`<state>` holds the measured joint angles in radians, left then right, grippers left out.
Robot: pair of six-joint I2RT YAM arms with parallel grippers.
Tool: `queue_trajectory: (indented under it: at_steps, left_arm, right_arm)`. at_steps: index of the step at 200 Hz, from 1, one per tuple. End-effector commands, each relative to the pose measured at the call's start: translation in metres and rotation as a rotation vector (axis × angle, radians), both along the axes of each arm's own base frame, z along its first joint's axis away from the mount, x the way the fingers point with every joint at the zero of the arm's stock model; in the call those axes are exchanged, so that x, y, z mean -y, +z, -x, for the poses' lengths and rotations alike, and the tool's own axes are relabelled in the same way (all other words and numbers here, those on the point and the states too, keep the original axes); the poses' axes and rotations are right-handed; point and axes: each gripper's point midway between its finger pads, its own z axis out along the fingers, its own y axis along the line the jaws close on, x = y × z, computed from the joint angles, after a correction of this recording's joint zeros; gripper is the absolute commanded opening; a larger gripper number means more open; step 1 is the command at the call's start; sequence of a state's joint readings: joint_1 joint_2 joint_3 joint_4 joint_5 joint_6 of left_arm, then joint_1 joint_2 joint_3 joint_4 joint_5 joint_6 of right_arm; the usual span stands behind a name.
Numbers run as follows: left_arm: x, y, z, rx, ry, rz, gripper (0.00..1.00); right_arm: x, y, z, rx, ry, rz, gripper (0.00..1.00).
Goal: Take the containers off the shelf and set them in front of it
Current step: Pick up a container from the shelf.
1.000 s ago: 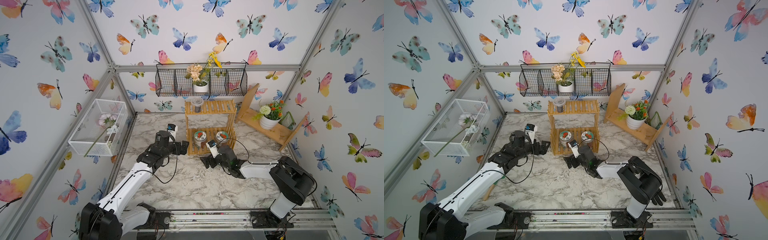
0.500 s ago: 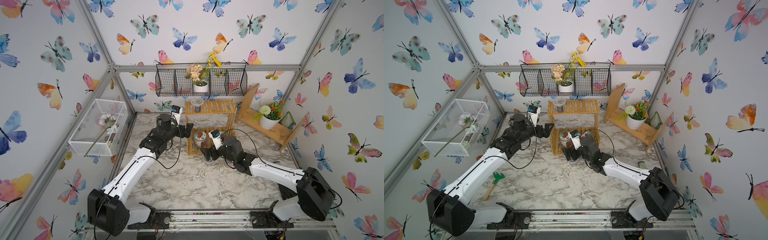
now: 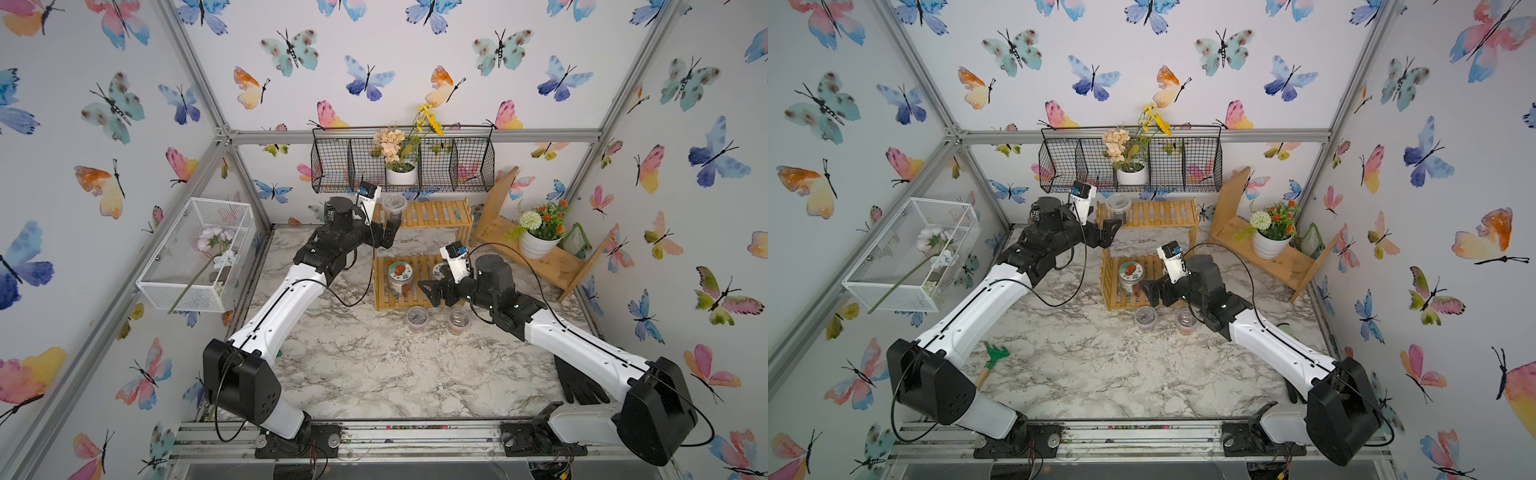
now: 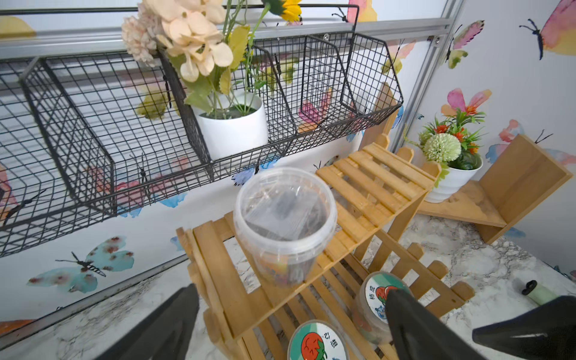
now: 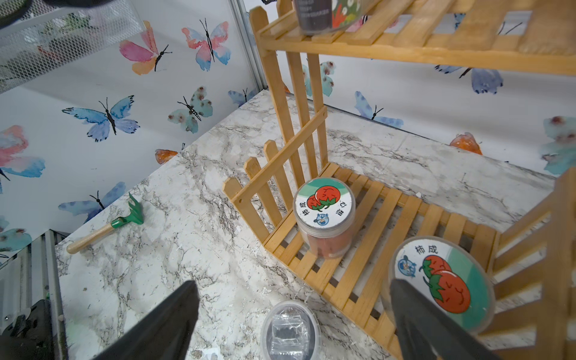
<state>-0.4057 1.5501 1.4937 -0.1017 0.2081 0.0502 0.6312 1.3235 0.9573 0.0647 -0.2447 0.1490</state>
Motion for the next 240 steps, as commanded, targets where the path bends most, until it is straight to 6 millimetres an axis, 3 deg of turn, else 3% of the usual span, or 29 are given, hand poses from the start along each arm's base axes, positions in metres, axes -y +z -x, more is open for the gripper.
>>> queue_trajectory:
  at_steps: [1, 70, 184, 240]
  left_arm:
    - [0.012, 0.010, -0.005, 0.030, -0.056, 0.003, 1.00]
    - [0.024, 0.003, -0.030, 0.012, -0.059, -0.009, 0.99]
    - [0.036, -0.012, -0.057, -0.009, -0.053, 0.000, 1.00]
    - [0.038, -0.009, -0.060, 0.002, -0.052, 0.006, 0.82]
  right_arm:
    - [0.004, 0.016, 0.006, -0.012, 0.049, -0.028, 0.98]
    - [0.025, 0.029, -0.010, -0.011, 0.024, -0.061, 0.98]
    - [0.039, 0.031, -0.027, -0.013, 0.003, -0.060, 0.98]
    - [0.044, 0.030, -0.029, -0.014, -0.007, -0.062, 0.98]
